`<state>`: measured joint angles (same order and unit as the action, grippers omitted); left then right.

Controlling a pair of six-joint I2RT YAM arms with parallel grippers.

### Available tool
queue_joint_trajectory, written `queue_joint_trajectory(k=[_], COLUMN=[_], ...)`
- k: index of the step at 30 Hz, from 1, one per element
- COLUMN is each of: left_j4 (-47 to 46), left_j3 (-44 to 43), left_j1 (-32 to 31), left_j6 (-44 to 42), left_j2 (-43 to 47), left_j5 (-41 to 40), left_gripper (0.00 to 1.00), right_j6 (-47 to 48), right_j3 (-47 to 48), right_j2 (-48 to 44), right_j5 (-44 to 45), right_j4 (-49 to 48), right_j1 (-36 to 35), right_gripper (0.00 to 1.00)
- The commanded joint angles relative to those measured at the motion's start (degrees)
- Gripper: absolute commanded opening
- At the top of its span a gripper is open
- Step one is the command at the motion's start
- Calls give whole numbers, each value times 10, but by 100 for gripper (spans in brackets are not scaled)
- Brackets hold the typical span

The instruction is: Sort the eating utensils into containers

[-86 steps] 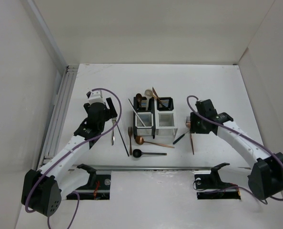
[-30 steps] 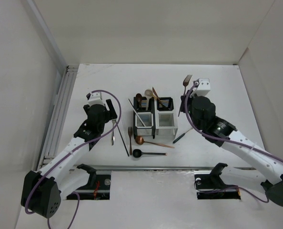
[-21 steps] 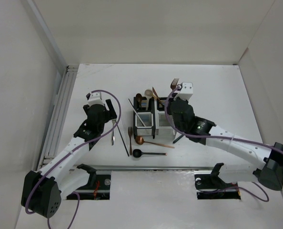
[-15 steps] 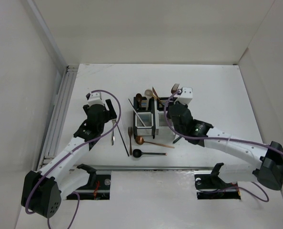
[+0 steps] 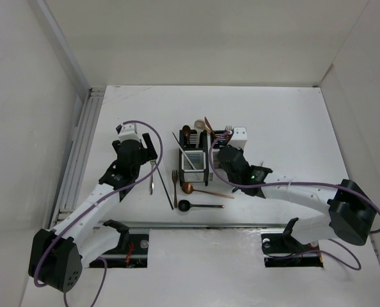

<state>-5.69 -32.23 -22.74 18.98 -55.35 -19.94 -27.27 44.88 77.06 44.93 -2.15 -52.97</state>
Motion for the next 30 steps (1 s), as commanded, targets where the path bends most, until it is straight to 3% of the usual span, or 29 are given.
queue_joint_trajectory(k=[1, 3, 12, 15, 16, 17, 20, 25, 30], left_j4=[-9, -9, -9, -9, -9, -9, -14, -26, -27], left_j3=[-6, -1, -1, 4, 4, 4, 9, 15, 15], left_j1=[3, 3, 3, 3, 3, 3, 3, 3, 3], left_j6=[2, 2, 2, 2, 2, 2, 2, 7, 7], left_j2=[4, 9, 9, 9, 9, 9, 9, 9, 9], left_j5=[0, 0, 0, 0, 0, 0, 0, 6, 6], left_gripper=[74, 74, 74, 74, 74, 74, 74, 74, 74], right_j6=[-9, -9, -9, -62, -106, -225, -320, -440, -440], right_j3=[-2, -8, -13, 19, 62, 87, 134, 83, -3], right_j2=[0, -8, -128, -185, -190, -190, -155, -112, -146], right_j5=[-21, -27, -13, 35, 52, 72, 83, -72, -126], right_j4=[-56, -56, -36, 78, 225, 310, 523, 592, 537], right_j1=[-2, -2, -2, -2, -2, -2, -2, 30, 106], right_gripper=[28, 46, 54, 52, 52, 51, 53, 67, 67])
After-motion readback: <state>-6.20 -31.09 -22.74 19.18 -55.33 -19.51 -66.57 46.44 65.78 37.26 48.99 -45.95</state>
